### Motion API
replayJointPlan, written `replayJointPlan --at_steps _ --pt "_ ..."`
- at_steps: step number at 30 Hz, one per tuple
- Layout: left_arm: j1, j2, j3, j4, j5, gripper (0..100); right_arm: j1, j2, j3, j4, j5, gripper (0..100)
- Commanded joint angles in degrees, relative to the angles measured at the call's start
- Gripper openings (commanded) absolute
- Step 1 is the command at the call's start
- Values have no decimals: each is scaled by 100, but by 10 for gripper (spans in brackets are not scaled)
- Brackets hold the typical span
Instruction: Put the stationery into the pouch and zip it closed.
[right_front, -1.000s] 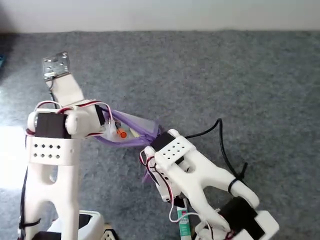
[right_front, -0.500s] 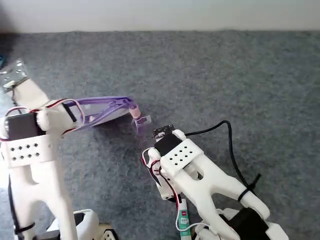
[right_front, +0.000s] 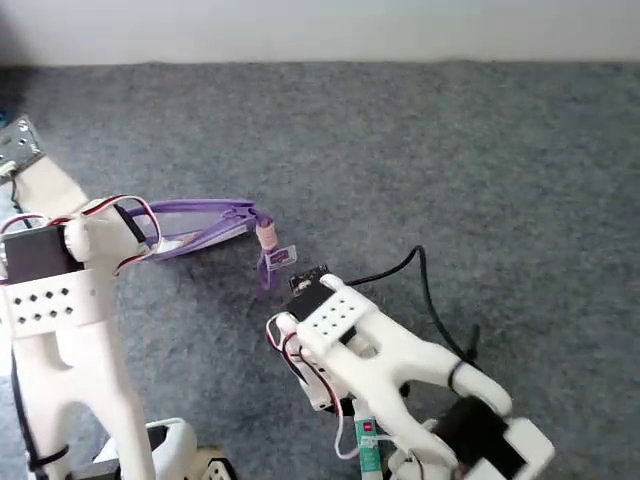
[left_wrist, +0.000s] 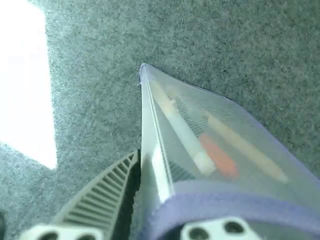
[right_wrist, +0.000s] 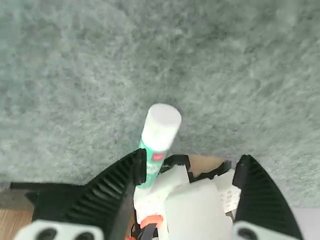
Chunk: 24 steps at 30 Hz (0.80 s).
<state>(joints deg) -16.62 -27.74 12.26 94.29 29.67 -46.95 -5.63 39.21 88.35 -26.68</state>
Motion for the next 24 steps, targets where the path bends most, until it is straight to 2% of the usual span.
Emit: replayJointPlan --at_steps 1,12,18,20,24 --pt "-62 -9 -295 44 79 12 -31 567 -35 -338 -88 275" --pt "-62 -9 -295 44 79 12 -40 1692 -44 -778 -97 268" --pt "-62 -9 -295 44 79 12 -48 1736 -44 -752 -97 33" --pt "-62 -9 -295 44 79 12 -48 1736 -35 -690 -97 68" --pt "-62 -9 -295 44 79 12 -48 1684 -44 -488 -97 37"
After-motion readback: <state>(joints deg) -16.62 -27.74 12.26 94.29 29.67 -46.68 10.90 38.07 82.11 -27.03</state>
